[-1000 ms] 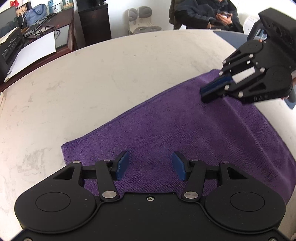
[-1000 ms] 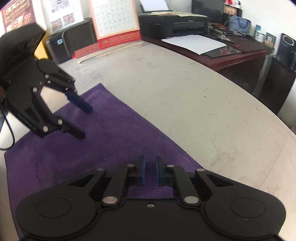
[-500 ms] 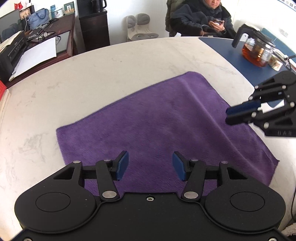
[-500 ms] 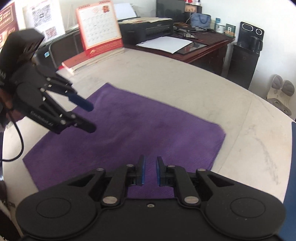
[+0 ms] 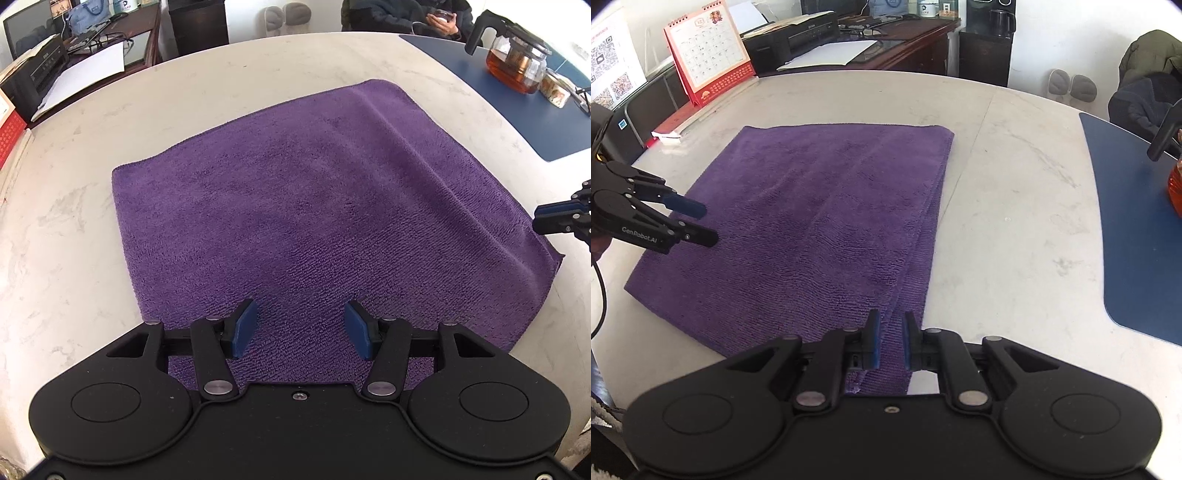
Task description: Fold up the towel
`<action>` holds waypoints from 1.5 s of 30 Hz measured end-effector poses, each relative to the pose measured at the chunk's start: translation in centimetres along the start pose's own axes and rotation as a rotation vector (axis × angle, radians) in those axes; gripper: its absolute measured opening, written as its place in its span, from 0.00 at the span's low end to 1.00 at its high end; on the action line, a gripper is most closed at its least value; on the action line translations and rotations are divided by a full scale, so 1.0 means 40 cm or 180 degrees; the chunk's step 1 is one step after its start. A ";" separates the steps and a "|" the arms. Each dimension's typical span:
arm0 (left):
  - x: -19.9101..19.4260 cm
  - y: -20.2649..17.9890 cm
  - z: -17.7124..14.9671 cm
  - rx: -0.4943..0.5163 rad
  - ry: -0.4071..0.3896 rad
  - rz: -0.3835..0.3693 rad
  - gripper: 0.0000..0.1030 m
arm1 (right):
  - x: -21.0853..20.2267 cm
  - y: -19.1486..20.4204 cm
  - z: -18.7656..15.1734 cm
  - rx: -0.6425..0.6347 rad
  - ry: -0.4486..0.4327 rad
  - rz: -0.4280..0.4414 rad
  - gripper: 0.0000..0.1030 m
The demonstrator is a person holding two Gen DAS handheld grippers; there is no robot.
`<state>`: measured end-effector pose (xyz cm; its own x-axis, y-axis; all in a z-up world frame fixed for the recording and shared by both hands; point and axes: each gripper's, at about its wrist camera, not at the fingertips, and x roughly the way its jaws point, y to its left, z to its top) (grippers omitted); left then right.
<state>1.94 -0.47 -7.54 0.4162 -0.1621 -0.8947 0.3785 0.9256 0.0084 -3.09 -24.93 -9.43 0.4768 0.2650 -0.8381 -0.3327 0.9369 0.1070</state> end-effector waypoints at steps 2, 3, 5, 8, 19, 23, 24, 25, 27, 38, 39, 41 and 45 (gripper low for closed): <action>0.000 0.000 -0.002 -0.0015 0.0006 0.0005 0.52 | 0.014 0.006 -0.003 -0.0017 0.0018 -0.0021 0.09; 0.000 -0.001 -0.004 -0.0017 0.0007 0.0006 0.53 | 0.015 0.006 -0.008 -0.0027 0.0020 -0.0012 0.09; 0.001 -0.003 -0.004 -0.0015 0.0015 0.0016 0.53 | 0.011 0.007 -0.017 -0.0058 -0.0004 -0.0023 0.09; 0.001 -0.006 -0.002 -0.0018 0.0032 0.0030 0.53 | 0.000 0.006 -0.023 -0.0085 -0.0009 -0.0025 0.09; 0.002 -0.005 -0.002 -0.0032 0.0036 0.0048 0.54 | -0.008 0.032 -0.037 -0.0247 0.0028 0.0029 0.06; 0.003 -0.005 -0.003 -0.0040 0.0033 0.0057 0.55 | -0.031 0.027 -0.035 -0.0238 -0.0042 0.0018 0.03; 0.003 -0.005 -0.003 -0.0041 0.0033 0.0057 0.55 | -0.037 0.025 -0.034 -0.0235 -0.0055 0.0023 0.03; 0.003 -0.004 -0.003 -0.0040 0.0032 0.0057 0.55 | -0.044 0.023 -0.034 -0.0231 -0.0069 0.0027 0.03; 0.003 -0.003 -0.004 -0.0037 0.0033 0.0055 0.55 | -0.052 0.021 -0.033 -0.0229 -0.0075 0.0021 0.03; 0.002 -0.003 0.002 -0.0020 0.0070 0.0065 0.56 | -0.059 -0.027 -0.040 0.0122 -0.0026 0.0018 0.04; 0.003 -0.003 0.003 -0.0020 0.0076 0.0067 0.56 | -0.055 -0.029 -0.034 0.0149 -0.0043 0.0045 0.04; 0.003 -0.004 0.005 -0.0017 0.0089 0.0070 0.57 | -0.040 -0.028 -0.010 0.0161 -0.0131 0.0055 0.09; 0.004 -0.004 0.006 -0.0020 0.0100 0.0087 0.58 | 0.000 -0.022 0.035 0.0153 -0.0172 0.0106 0.16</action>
<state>2.16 -0.74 -7.57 0.4001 -0.1259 -0.9078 0.3622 0.9316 0.0304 -1.67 -25.46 -8.77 0.5097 0.3070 -0.8037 -0.3103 0.9369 0.1612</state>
